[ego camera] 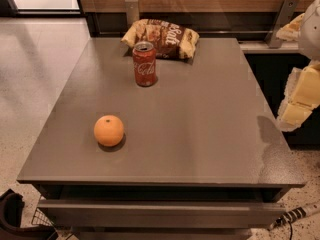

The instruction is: Move orange near brown chip bag

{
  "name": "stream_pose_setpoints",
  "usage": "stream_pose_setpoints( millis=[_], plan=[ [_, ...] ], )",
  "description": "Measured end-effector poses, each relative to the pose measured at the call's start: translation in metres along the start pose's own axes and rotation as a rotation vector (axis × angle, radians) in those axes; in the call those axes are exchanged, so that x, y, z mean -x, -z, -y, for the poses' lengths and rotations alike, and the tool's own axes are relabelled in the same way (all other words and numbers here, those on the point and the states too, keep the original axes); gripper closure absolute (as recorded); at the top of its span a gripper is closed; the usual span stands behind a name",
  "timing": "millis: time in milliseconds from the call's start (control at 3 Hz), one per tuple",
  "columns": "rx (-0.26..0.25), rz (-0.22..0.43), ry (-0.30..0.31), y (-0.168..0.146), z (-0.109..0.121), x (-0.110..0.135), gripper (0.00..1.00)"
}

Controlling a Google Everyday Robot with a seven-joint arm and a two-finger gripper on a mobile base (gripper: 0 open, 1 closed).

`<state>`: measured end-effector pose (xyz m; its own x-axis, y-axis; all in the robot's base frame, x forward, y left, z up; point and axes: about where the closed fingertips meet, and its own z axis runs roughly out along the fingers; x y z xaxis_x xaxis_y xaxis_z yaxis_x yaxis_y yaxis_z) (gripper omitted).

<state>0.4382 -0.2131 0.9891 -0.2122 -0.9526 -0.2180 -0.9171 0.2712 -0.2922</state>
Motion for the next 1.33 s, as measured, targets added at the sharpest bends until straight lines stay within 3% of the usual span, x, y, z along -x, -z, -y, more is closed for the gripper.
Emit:
stream_pose_setpoints(
  millis=[333,667,1000,1333],
  plan=[
    [0.0,0.0,0.0,0.0,0.0,0.0,0.0],
    [0.035,0.04,0.006,-0.019,-0.005,0.009,0.0],
    [0.082,0.144,0.026,-0.046,-0.018,0.033,0.0],
    [0.138,0.341,0.017,-0.068,-0.028,0.068,0.0]
  ],
)
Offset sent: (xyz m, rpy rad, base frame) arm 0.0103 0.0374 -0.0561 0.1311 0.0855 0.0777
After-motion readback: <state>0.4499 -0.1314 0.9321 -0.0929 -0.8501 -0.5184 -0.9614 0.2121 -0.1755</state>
